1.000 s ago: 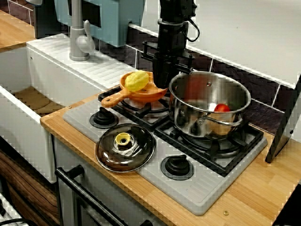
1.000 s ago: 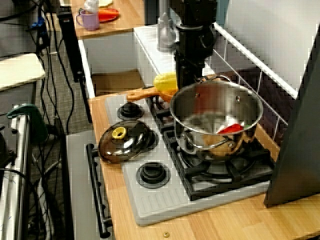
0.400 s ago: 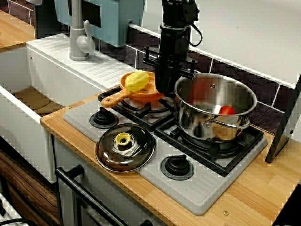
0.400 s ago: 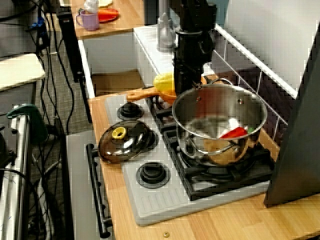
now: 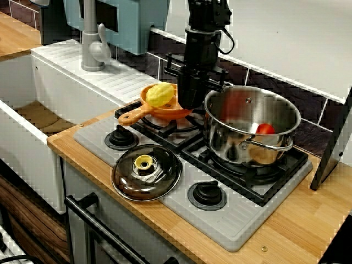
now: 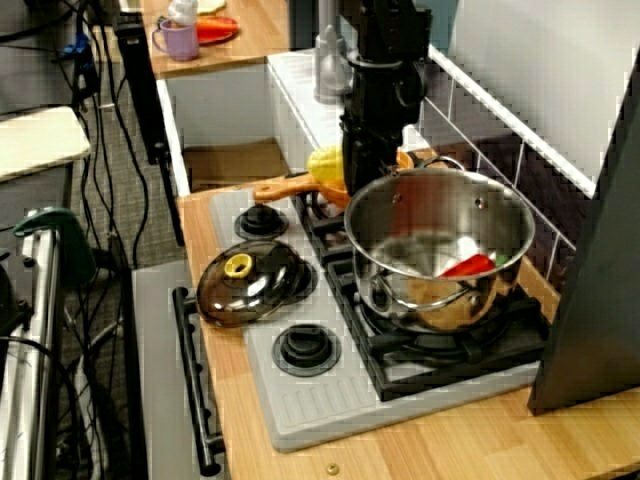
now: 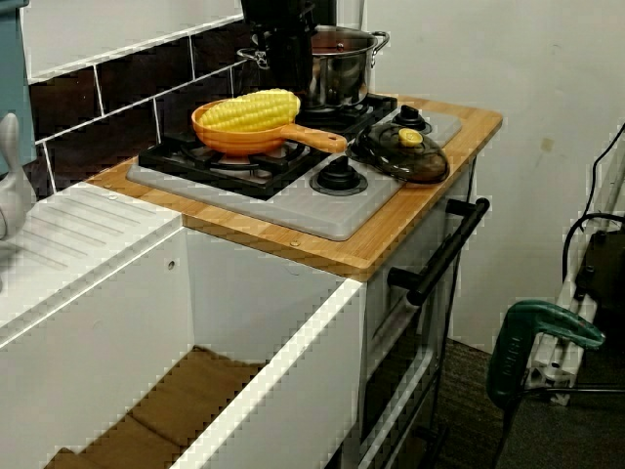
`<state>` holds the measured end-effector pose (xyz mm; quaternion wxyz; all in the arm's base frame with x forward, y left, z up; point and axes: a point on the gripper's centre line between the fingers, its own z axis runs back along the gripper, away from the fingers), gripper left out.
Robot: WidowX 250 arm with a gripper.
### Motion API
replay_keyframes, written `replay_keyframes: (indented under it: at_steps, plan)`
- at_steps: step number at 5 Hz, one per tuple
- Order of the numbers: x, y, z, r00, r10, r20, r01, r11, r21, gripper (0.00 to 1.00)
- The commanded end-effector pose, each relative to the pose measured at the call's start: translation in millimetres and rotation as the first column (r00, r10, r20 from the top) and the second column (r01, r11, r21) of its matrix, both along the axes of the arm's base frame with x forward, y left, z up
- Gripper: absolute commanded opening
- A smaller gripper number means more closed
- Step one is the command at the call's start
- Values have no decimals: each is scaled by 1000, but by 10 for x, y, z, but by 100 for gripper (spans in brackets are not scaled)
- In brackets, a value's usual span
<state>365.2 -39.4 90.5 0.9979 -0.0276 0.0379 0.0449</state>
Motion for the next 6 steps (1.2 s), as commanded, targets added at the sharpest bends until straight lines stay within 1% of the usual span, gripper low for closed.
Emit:
replay_keyframes:
  at_steps: [1, 2, 3, 4, 5, 6]
  plan:
    - [-13, 242, 634, 994, 46, 96, -47, 999, 7, 100]
    - [-47, 251, 686, 995, 44, 95, -44, 999, -6, 100]
    - [-57, 218, 759, 995, 45, 87, -42, 998, -37, 100]
    - [-34, 150, 858, 993, 55, 100, -50, 997, -54, 100]
    - [-41, 58, 971, 993, 46, 113, -40, 998, -55, 100]
    - [-82, -74, 1034, 993, 31, 117, -25, 998, -49, 100]
